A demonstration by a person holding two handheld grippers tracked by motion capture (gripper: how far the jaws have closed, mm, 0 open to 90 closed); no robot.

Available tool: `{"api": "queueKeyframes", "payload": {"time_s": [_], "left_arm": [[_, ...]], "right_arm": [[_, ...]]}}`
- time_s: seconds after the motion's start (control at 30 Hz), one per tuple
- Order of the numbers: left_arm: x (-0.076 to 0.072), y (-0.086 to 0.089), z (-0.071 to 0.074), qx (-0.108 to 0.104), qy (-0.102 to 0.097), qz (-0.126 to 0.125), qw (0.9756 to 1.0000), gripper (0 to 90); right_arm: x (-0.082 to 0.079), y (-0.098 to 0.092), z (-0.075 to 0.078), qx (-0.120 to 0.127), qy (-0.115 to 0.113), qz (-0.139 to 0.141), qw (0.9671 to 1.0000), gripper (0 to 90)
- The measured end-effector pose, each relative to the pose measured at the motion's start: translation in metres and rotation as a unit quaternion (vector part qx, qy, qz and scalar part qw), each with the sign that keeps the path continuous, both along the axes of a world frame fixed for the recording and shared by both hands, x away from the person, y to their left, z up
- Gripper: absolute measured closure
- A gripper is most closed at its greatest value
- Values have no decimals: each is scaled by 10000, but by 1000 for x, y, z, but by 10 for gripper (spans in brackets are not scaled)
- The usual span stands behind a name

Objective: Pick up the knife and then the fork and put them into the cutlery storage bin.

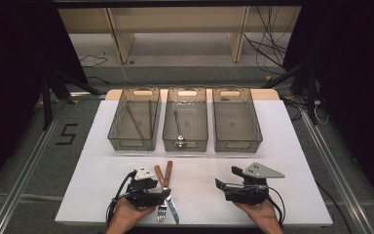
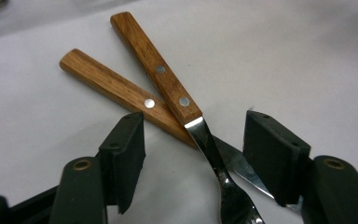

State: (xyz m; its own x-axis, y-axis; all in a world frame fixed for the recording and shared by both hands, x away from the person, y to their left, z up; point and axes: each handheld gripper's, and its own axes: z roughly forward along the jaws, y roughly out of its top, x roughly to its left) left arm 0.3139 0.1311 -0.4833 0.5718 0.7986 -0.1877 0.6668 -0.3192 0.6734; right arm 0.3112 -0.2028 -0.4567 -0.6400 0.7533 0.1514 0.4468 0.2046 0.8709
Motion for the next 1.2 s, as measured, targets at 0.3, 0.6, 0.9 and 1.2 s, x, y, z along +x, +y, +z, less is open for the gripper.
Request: {"api": "queueKeyframes", "payload": {"time_s": [0.3, 0.6, 0.9, 1.2], "left_arm": [[-3, -7, -6, 326, -14, -117, 9994, 481], [-1, -3, -5, 161, 106, -185, 9996, 637], [1, 4, -5, 60, 321, -272, 9991, 731], [3, 11, -4, 73, 407, -329, 9986, 789]], "right_arm": [[0, 1, -1, -20, 17, 16, 10000, 248], [-1, 1, 0, -15, 25, 12, 10000, 254], [0, 0, 0, -20, 17, 4, 10000, 255], [-1, 1, 0, -26, 19, 14, 10000, 258]]}}
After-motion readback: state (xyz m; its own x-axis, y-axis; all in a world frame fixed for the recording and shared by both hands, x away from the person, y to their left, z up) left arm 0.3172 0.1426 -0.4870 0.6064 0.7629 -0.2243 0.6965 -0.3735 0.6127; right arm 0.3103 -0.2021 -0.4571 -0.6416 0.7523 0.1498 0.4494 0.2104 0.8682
